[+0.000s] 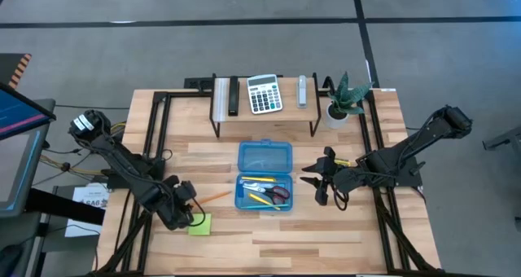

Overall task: Pack school essentials
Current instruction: Put the orange pencil into the blue supply box

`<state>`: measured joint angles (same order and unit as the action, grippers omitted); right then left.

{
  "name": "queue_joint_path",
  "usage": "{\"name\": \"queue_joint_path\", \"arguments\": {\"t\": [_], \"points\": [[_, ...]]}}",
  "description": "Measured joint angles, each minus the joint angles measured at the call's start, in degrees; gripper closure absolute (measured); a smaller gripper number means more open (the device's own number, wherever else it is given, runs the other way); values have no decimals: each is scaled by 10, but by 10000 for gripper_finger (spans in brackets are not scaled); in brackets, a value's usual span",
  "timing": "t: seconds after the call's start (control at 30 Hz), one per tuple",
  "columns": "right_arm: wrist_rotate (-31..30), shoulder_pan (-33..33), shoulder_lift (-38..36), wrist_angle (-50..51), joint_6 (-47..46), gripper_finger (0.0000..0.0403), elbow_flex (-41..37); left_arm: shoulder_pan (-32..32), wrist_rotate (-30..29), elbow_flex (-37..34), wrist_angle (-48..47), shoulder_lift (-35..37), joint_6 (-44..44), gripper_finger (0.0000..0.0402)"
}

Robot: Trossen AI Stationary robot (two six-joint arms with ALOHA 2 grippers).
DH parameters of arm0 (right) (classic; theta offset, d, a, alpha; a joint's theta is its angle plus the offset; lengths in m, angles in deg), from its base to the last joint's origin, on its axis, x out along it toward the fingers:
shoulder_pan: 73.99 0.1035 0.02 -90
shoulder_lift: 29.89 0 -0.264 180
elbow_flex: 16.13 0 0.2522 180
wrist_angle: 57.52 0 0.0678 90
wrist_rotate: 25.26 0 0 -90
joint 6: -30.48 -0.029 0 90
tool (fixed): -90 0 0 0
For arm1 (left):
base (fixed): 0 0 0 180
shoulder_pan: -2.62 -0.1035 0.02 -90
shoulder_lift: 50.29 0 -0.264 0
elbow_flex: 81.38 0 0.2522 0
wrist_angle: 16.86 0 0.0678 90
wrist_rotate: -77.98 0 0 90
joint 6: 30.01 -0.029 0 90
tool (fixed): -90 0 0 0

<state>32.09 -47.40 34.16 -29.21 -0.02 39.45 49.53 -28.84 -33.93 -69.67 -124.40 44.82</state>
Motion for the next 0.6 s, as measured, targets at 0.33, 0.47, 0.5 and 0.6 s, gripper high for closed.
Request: {"name": "queue_joint_path", "arguments": {"t": [0.33, 0.47, 0.5, 0.6], "points": [[0, 0, 0, 0, 0, 243, 0, 11, 16, 0, 22, -58, 10, 251], [0, 0, 0, 0, 0, 243, 0, 11, 23, 4, 25, -87, 3, 251], [0, 0, 0, 0, 0, 243, 0, 11, 24, 4, 24, -90, 3, 251], [0, 0, 0, 0, 0, 243, 0, 11, 26, 4, 25, -90, 4, 254]]}}
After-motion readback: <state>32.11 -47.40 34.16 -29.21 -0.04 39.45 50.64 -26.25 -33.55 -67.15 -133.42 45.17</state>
